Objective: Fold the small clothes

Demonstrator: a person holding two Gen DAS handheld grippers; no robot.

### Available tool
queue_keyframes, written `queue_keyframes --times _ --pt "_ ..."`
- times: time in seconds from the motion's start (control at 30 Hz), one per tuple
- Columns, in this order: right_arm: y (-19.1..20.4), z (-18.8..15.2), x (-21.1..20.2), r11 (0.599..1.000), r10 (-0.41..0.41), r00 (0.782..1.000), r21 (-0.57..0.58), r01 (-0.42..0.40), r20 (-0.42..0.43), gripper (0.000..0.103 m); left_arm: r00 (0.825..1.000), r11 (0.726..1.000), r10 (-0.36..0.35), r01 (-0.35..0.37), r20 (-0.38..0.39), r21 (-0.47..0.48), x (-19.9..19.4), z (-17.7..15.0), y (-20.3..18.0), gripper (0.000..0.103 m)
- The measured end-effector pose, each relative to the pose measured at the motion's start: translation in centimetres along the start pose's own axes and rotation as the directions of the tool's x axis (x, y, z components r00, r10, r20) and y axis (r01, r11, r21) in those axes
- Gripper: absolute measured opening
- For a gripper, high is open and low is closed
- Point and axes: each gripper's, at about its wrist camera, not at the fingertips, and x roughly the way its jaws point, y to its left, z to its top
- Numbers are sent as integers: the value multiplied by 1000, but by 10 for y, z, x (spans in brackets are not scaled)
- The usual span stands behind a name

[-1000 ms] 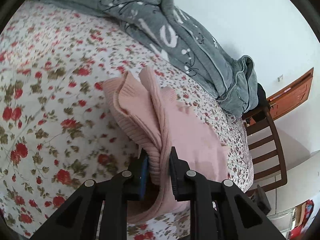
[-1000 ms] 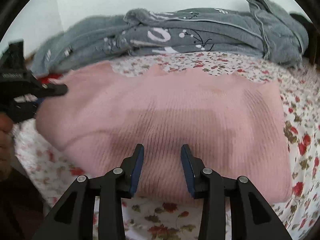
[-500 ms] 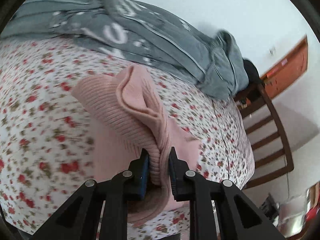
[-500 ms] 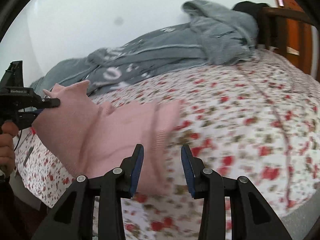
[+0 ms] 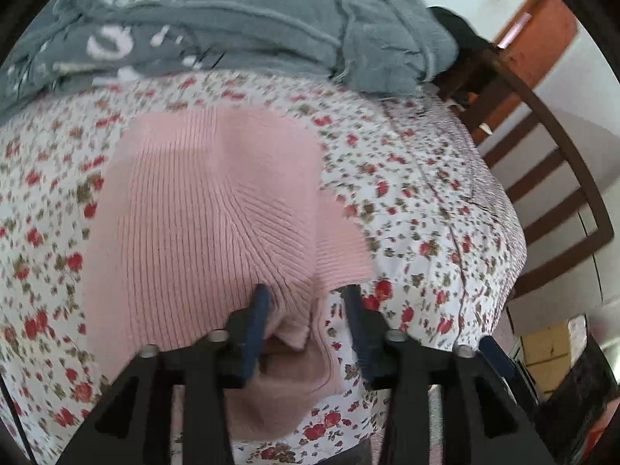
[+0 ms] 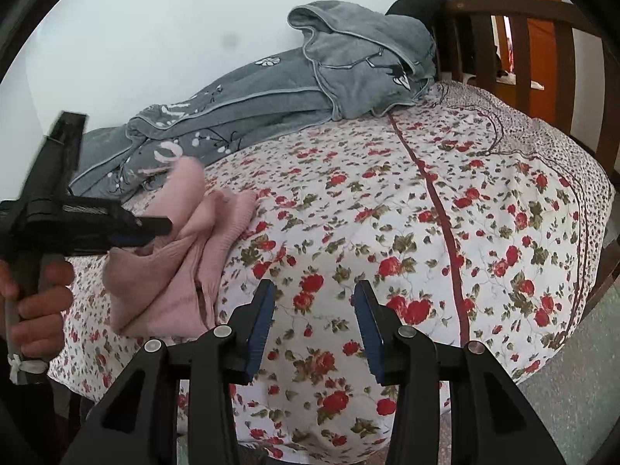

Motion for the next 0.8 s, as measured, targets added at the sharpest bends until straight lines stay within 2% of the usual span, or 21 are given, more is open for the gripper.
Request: queue_keyframes --times 0.03,0.17,0.33,0.4,0.5,0.57,0.63,0.7,0.73,0.8 --pt "1 0 1 1000 6 1000 -1 -6 -2 42 1000 1000 -9 9 21 10 -8 0 1 53" --pt "17 3 6 999 44 999 -32 -44 -1 42 995 1000 4 -7 99 29 -38 -4 10 58" --pt "62 11 15 980 171 985 -105 -170 -4 42 983 995 99 -98 152 -12 -67 -15 49 58" --pt "85 13 18 961 238 971 -145 -236 -4 42 980 991 134 -129 148 -41 -73 -20 70 58" --pt "119 16 28 929 320 947 -190 -319 -27 47 963 971 235 -228 128 -69 -76 -33 100 58" --pt "139 16 39 923 326 944 -198 -330 -55 48 960 966 251 -242 122 -90 -79 -42 116 58" --pt "154 18 55 926 313 946 -195 -324 -86 47 964 965 243 -229 107 -125 -81 -50 133 58" --pt "161 18 69 932 298 948 -181 -314 -114 32 967 966 233 -218 103 -140 -84 -55 145 58" --pt "163 16 72 932 287 950 -195 -306 -120 18 967 965 233 -217 106 -147 -85 -58 151 58" --pt "166 10 71 922 261 958 -264 -284 -121 11 968 966 223 -204 112 -157 -87 -59 157 58"
